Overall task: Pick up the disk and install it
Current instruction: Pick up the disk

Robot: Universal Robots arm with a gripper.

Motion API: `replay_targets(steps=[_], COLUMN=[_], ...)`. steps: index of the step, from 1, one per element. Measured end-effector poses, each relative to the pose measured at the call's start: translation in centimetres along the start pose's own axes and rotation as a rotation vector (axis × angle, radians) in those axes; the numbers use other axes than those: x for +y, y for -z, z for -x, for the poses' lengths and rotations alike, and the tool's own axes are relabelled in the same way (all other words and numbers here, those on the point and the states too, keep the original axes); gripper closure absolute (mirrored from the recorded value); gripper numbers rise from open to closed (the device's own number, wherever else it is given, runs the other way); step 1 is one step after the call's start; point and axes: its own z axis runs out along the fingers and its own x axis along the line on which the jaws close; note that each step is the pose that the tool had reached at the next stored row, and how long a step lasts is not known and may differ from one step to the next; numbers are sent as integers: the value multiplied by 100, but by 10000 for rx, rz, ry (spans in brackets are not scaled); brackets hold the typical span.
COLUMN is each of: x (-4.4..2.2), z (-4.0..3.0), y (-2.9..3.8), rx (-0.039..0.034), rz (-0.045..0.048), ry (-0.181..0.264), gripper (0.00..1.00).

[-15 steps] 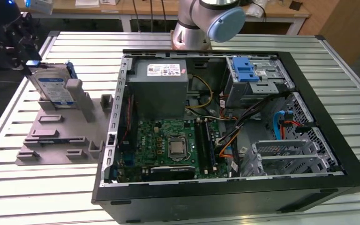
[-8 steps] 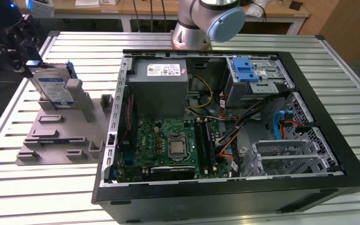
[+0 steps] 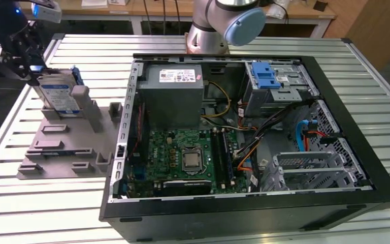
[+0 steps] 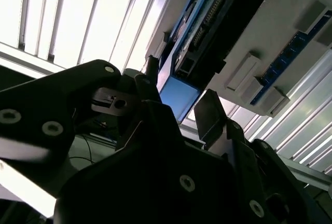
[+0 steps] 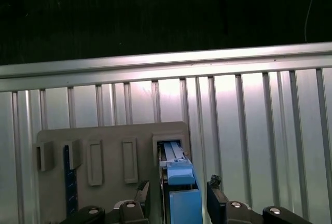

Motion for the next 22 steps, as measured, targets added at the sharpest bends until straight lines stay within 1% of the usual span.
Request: replay_targets(steps=[2, 3, 5, 14, 20, 21, 22], x=[0, 0, -1, -2, -2, -2, -2], z=[0, -1, -1, -2, -2, -2, -2], y=[-27, -40, -61, -110, -114, -115, -114], rx=[1, 2, 2, 2, 3, 2, 4], rz=[0, 0, 0, 0, 0, 1, 1], ry=[-1, -1, -1, -1, -1, -1, -1], gripper=[43, 49, 49, 49, 51, 58, 59])
